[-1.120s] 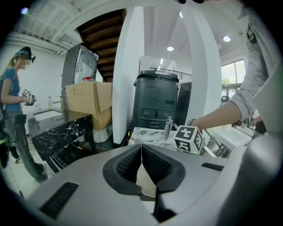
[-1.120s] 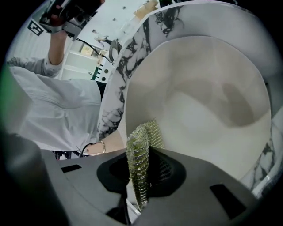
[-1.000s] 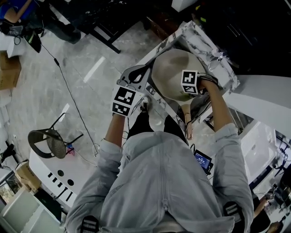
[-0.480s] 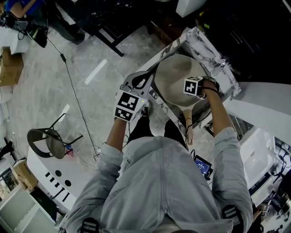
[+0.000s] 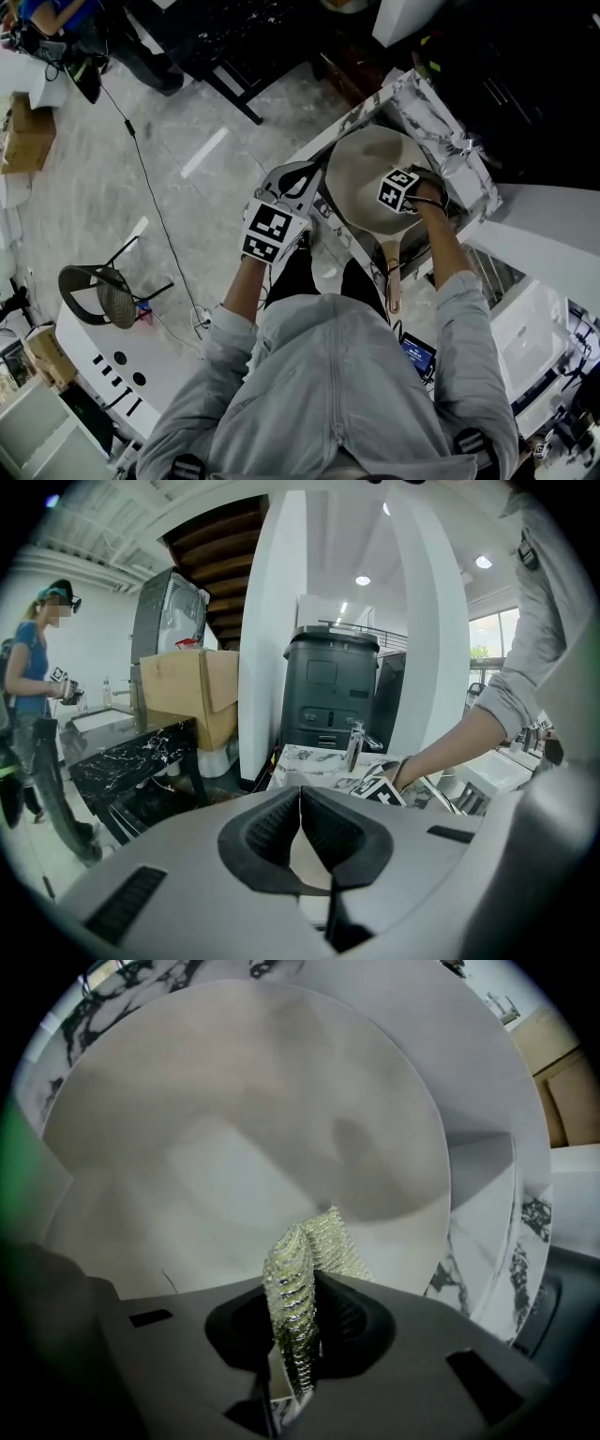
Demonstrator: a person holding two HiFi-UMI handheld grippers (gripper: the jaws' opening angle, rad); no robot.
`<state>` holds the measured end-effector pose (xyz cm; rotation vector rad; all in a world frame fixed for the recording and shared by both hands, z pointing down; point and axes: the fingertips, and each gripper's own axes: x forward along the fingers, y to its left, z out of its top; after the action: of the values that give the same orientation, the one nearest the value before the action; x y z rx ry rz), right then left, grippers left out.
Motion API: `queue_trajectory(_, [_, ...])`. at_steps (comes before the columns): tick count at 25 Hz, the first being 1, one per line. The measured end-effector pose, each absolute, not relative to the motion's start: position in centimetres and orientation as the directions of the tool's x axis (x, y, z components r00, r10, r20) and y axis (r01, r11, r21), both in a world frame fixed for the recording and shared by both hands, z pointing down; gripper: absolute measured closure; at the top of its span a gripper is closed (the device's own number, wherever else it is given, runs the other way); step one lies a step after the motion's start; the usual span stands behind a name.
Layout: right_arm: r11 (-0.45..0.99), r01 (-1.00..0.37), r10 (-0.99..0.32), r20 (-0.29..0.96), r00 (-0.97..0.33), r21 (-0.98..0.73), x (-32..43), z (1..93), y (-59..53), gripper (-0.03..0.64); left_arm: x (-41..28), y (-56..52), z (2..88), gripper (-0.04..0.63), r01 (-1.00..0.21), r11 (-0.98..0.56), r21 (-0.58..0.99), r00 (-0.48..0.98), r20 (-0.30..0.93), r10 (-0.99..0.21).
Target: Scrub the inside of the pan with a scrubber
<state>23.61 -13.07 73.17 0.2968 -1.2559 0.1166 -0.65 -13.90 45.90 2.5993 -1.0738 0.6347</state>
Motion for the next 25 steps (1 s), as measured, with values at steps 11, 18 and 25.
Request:
queue_trajectory(11, [0.86,-0.502,-0.029,0.991,0.133,0.093,20.0,76.3,-16.7,0.534,-3.5,-14.6,47.5,0.571,-0.748,-0.658,0.079,0.593,0.524,-0.611])
queue_trajectory(18, [0.759,-0.65,0.008,0.999,-0.035,-0.029,17.2,77.0,-18.4,0.534,-4.9,-14.6,48.6,0.572,-0.764,-0.639,0.087,0.576,0.538,-0.616])
queue_trajectory(25, [0.76,-0.645,-0.009,0.991,-0.132,-0.079,13.2,75.8,-19.7,0.534,-6.0,-14.5,49.4,0.572,-0.769,-0.634,0.086,0.567,0.552,-0.612])
